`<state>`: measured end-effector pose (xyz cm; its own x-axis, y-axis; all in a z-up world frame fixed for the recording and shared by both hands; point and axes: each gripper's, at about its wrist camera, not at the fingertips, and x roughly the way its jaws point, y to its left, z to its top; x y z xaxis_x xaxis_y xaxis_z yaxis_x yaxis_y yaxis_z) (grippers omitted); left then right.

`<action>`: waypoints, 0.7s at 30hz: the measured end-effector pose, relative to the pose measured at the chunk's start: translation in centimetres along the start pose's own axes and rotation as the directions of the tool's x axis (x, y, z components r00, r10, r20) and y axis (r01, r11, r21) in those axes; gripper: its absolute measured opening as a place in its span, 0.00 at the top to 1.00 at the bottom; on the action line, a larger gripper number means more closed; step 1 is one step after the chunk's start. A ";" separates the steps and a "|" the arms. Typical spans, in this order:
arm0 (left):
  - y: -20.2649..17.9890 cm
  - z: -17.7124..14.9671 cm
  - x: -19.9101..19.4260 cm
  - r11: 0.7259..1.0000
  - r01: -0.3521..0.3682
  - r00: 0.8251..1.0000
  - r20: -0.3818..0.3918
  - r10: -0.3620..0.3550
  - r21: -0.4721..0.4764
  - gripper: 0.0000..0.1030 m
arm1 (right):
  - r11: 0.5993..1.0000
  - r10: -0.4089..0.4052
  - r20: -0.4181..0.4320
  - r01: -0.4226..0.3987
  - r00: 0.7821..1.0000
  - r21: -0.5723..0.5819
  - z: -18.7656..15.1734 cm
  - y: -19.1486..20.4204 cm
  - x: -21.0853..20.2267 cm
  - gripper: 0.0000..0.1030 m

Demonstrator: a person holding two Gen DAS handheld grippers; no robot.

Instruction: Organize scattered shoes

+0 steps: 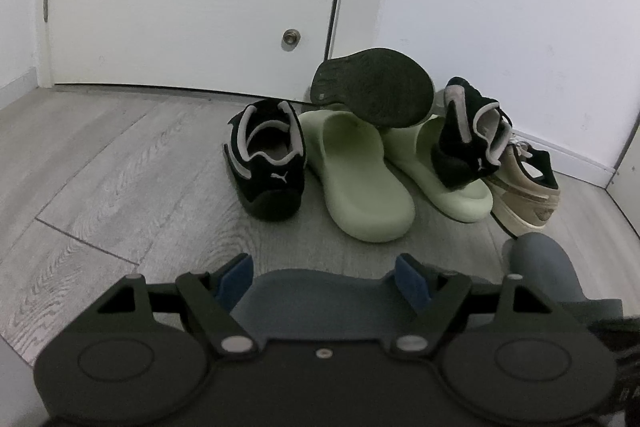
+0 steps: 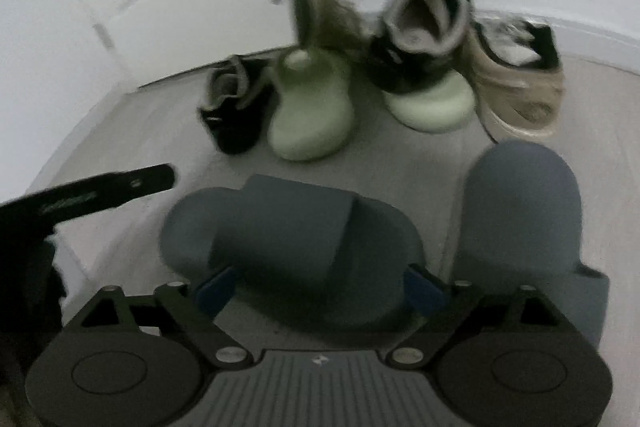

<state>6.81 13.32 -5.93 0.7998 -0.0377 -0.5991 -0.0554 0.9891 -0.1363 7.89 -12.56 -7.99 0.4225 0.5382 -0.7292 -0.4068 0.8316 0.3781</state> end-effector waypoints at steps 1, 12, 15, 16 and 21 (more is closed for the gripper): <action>0.1 0.0 0.0 1.000 -0.001 1.000 0.000 0.001 -0.004 0.23 | 1.000 0.015 -0.008 -0.015 1.000 0.009 -0.1 -0.1 0.2 0.29; 0.0 -0.1 0.1 1.000 -0.012 1.000 -0.002 0.012 0.003 0.23 | 0.983 0.168 -0.128 -0.176 0.977 -0.058 -2.1 3.5 2.0 0.31; 0.3 -0.1 0.1 1.000 -0.025 1.000 -0.003 0.025 -0.004 0.23 | 0.966 0.237 -0.177 -0.251 0.955 -0.060 -2.5 4.2 2.0 0.30; 0.5 -0.1 0.1 0.999 -0.030 1.000 -0.005 0.030 -0.015 0.23 | 0.967 0.225 -0.172 -0.241 0.959 -0.079 -2.5 4.2 1.7 0.30; 1.3 -0.1 0.5 0.997 -0.053 0.998 -0.025 0.051 -0.064 0.23 | 0.975 0.100 -0.101 -0.118 0.990 -0.189 -1.6 3.6 0.2 0.09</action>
<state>7.11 14.60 -6.45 0.7804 0.0094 -0.6252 -0.1359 0.9785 -0.1550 5.22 -9.67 -7.63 0.2955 0.6022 -0.7417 -0.5995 0.7214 0.3468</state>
